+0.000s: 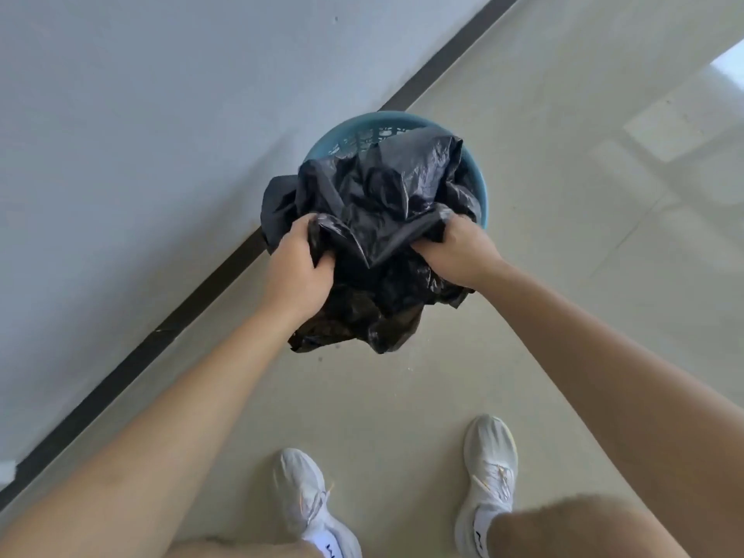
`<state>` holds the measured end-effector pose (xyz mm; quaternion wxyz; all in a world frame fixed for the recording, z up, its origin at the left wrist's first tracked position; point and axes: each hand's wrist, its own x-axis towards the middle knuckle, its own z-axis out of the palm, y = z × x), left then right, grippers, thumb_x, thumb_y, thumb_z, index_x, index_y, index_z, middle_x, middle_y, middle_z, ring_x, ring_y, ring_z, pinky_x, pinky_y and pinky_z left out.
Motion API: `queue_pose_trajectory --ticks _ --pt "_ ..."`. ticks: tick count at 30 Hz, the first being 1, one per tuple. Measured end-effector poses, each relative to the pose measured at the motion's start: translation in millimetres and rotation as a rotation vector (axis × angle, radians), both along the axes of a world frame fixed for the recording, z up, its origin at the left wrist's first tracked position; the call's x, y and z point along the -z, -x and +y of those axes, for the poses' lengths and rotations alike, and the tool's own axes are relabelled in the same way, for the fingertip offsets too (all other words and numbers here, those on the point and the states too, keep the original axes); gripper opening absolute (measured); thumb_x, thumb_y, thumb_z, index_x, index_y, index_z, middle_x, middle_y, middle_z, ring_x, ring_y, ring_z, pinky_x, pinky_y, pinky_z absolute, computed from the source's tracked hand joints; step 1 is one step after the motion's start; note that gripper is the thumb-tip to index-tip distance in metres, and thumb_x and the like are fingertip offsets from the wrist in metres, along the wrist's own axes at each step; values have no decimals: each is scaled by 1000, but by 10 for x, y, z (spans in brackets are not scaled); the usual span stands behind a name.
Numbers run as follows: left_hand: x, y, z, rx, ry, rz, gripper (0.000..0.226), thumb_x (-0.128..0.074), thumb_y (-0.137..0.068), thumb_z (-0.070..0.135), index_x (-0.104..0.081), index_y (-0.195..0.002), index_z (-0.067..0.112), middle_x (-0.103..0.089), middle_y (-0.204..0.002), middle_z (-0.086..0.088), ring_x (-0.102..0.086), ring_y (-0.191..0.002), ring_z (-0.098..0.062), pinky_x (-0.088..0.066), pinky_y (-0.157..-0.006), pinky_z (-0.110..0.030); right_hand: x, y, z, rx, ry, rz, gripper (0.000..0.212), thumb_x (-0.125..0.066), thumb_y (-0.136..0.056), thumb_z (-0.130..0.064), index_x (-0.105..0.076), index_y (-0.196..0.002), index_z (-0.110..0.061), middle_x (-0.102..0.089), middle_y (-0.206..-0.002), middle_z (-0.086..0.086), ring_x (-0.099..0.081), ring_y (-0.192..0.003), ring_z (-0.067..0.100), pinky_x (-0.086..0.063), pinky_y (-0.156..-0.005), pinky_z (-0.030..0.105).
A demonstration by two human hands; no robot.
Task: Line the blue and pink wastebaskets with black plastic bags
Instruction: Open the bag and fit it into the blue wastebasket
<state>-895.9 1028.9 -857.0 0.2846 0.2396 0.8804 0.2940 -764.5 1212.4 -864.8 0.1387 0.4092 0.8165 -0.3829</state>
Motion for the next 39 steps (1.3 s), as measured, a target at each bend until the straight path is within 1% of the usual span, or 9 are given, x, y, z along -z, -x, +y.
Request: queue_pose_trajectory --ticks 3,9,14,17,21,25,27,36,39 --pt "359 191 332 97 1 52 51 -48 -93 14 -37 -141 27 -61 -129 -5 -61 -109 -29 -49 -96 -43 399 214 182 -115 -49 -47 41 -53 -85 -35 -52 -124 -23 -59 -114 10 -54 -94 29 -47 -80 35" --pt "929 451 953 4 -74 -62 59 -39 -82 -5 -43 -135 20 -57 -123 -6 -58 -96 -23 -41 -63 -24 948 533 372 -453 -321 -313 28 -46 -93 -9 -64 -111 1 -57 -107 18 -51 -82 28 -45 -69 34" --pt "965 712 1245 47 -208 56 55 -36 -82 -6 -46 -130 18 -57 -112 -4 -57 -77 -11 -42 -57 -26 1027 751 576 -650 -474 -380 29 -50 -97 -16 -65 -115 1 -65 -119 17 -61 -108 31 -44 -83 29" --pt "818 780 1325 80 -353 198 51 -36 -81 -7 -52 -121 20 -57 -111 4 -57 -94 -16 -45 -71 -21 976 772 648 -643 -582 -281 30 -51 -95 -16 -65 -115 1 -64 -119 18 -58 -109 33 -43 -88 31" --pt "541 706 1289 -25 -700 298 39 -40 -80 -2 -56 -104 24 -63 -100 11 -58 -96 -2 -46 -82 -12 888 731 771 -252 -513 162 43 -48 -95 -23 -53 -134 -5 -47 -137 20 -51 -117 37 -45 -97 40" --pt "335 553 1119 -87 -972 393 33 -38 -78 -5 -52 -97 19 -58 -87 13 -55 -83 -1 -44 -78 -17 556 582 738 145 -589 783 46 -49 -86 -27 -39 -122 -55 -48 -133 9 -61 -88 33 -53 -73 47" --pt "284 482 1043 -103 -1052 448 31 -37 -77 -9 -50 -96 12 -56 -86 8 -54 -83 -7 -45 -78 -23 384 486 682 172 -715 930 41 -42 -84 -32 -32 -120 -48 -46 -137 15 -62 -93 37 -54 -78 49" --pt "-135 391 873 -42 -1186 521 29 -40 -79 -6 -47 -86 20 -51 -80 13 -48 -74 6 -41 -72 -14 32 291 789 198 -967 940 61 -48 -81 -19 -38 -141 -24 -44 -135 13 -55 -74 30 -41 -57 33" --pt "-109 414 882 -39 -1118 546 30 -41 -77 -1 -47 -82 28 -53 -76 19 -49 -71 7 -39 -68 -11 28 297 747 181 -875 954 53 -48 -79 -22 -36 -128 -38 -51 -125 6 -54 -66 29 -42 -54 38"
